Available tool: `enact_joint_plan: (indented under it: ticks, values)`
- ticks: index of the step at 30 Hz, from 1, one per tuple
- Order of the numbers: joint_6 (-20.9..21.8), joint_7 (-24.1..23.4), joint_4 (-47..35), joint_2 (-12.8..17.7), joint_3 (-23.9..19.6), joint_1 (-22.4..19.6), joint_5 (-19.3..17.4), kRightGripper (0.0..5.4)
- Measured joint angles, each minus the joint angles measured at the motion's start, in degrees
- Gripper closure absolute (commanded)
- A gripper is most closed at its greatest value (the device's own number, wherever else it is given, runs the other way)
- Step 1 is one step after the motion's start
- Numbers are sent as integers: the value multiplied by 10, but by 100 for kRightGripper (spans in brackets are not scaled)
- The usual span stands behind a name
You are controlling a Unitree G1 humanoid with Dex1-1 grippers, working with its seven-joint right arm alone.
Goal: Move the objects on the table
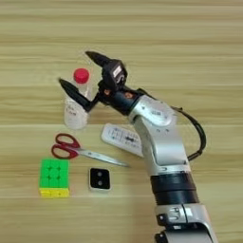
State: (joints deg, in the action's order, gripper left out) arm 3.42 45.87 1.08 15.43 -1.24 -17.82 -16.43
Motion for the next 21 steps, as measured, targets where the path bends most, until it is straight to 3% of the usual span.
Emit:
enact_joint_plan:
  ticks: [3,7,10,13,16,21]
  values:
    - [33,11,-19,-3,-7,-1,-20,3]
    - [36,53,-73,2,-4,7,-66,3]
    - [-7,116,-138,32,30,41,-110,3]
    - [-55,167,-160,66,57,67,-128,3]
    - [-79,224,-167,101,83,103,-132,3]
    - [-93,296,-152,141,108,125,-127,3]
